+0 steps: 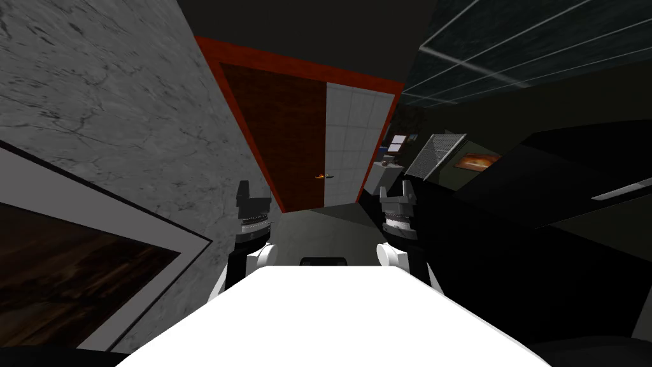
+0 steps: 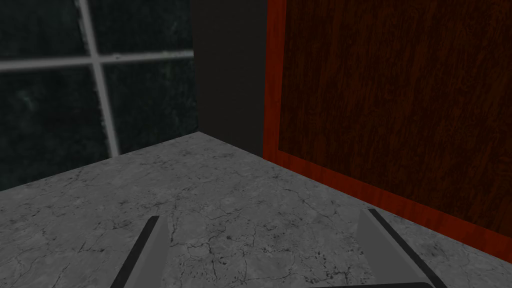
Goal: Pull the door open
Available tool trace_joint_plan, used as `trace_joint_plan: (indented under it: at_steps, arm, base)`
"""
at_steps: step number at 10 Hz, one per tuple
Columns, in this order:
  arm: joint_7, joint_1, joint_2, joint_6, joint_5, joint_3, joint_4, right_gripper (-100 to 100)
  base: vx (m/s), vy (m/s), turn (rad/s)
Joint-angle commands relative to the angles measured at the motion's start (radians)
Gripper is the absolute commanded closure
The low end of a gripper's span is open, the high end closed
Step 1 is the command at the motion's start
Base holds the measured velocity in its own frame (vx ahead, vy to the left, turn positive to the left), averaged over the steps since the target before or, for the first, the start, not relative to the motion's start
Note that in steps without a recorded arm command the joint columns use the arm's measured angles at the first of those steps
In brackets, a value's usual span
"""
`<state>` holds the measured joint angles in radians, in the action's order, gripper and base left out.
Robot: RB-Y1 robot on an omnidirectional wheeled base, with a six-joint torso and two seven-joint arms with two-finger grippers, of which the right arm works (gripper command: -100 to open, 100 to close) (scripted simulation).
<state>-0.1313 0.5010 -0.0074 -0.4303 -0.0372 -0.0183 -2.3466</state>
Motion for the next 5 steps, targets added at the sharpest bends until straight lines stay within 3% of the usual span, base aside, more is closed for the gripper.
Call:
trace_joint_plan:
  at_steps: [1, 5]
  arm:
    - [-0.002, -0.007, -0.008, -0.008, -0.001, -0.001, 0.031, -100]
    - [-0.007, -0.028, -0.028, -0.031, -0.003, -0.005, 0.116, -100]
  base:
    - [0.072, -0.006, 0.052]
    - [0.152, 0.025, 0.05]
